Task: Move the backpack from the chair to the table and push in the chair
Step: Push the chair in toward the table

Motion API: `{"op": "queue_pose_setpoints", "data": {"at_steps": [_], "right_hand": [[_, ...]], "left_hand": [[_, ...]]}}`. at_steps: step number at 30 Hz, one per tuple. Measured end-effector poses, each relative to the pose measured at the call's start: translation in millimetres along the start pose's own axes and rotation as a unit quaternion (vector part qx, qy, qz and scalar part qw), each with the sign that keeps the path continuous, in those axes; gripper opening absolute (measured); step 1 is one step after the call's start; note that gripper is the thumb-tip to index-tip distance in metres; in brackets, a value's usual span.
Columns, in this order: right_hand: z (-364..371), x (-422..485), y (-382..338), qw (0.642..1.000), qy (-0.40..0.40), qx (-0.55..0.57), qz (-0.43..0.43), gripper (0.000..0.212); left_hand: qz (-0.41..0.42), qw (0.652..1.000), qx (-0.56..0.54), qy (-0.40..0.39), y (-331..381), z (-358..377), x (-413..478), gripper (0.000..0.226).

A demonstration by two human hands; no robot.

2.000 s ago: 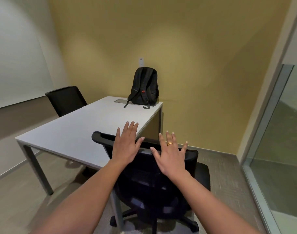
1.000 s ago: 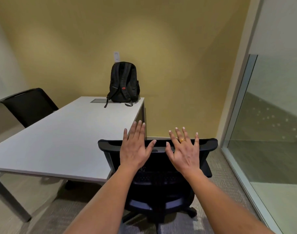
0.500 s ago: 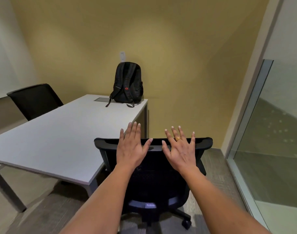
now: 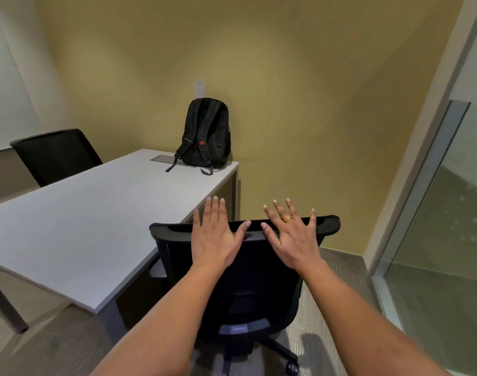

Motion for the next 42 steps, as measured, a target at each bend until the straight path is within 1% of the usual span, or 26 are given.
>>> {"op": "queue_pose_setpoints", "data": {"at_steps": [9, 16, 19, 25, 30, 39, 42], "right_hand": [[14, 72, 79, 0.998, -0.033, 0.018, -0.049, 0.051], [28, 126, 126, 0.996, -0.027, 0.027, -0.085, 0.052], [34, 150, 143, 0.992, -0.023, 0.025, -0.12, 0.056], [50, 204, 179, 0.982, -0.039, 0.032, -0.181, 0.057], [63, 247, 205, 0.973, -0.057, 0.042, -0.218, 0.05], [90, 316, 230, 0.96, -0.047, 0.074, -0.265, 0.059], [100, 341, 235, 0.954, -0.034, 0.09, -0.283, 0.068]], "left_hand": [[-0.037, 0.999, 0.003, 0.017, 65, 30, 62, 0.09], [-0.066, 0.997, 0.025, 0.006, 103, 53, 110, 0.086], [-0.091, 0.995, 0.033, 0.011, 117, 63, 128, 0.085], [-0.14, 0.989, 0.041, 0.01, 148, 87, 172, 0.083], [-0.178, 0.983, 0.05, 0.01, 170, 105, 209, 0.084], [-0.222, 0.967, 0.124, -0.001, 189, 131, 269, 0.083], [-0.234, 0.963, 0.134, 0.005, 191, 142, 291, 0.083]]}}
Point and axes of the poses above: each hand's wrist, its own x-axis towards the middle knuckle, its own z-axis out of the palm, y = z × x, the point moved 4 cm from there along x, towards the middle knuckle, and after that the axes turned 12 degrees about z, right-handed, at the moved point
